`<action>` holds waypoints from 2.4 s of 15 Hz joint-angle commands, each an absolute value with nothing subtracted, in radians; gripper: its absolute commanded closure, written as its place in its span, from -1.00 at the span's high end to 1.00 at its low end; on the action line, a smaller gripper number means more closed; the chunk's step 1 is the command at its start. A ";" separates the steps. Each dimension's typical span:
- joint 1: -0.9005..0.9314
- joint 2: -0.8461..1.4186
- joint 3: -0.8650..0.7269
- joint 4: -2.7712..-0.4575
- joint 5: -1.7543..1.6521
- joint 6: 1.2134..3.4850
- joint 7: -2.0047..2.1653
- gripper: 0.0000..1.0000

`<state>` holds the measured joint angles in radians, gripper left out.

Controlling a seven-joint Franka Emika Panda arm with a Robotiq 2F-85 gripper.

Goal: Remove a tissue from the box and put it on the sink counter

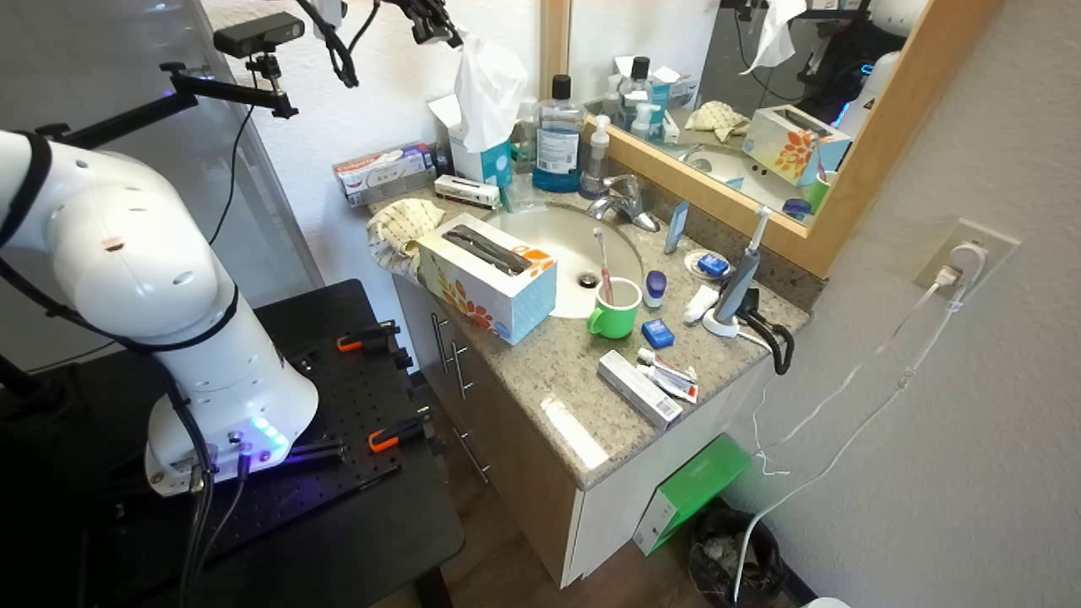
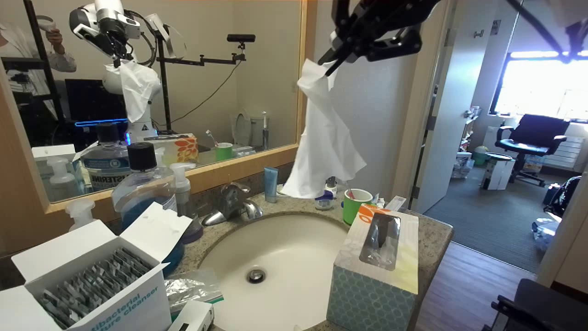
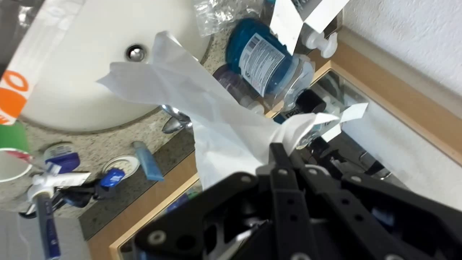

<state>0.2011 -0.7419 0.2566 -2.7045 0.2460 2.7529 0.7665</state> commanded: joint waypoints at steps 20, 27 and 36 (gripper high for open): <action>0.401 -0.393 0.255 -2.565 0.455 2.601 0.402 -1.00; 0.391 -0.401 0.273 -2.580 0.448 2.626 0.424 -0.46; 0.391 -0.401 0.273 -2.580 0.448 2.626 0.424 -0.46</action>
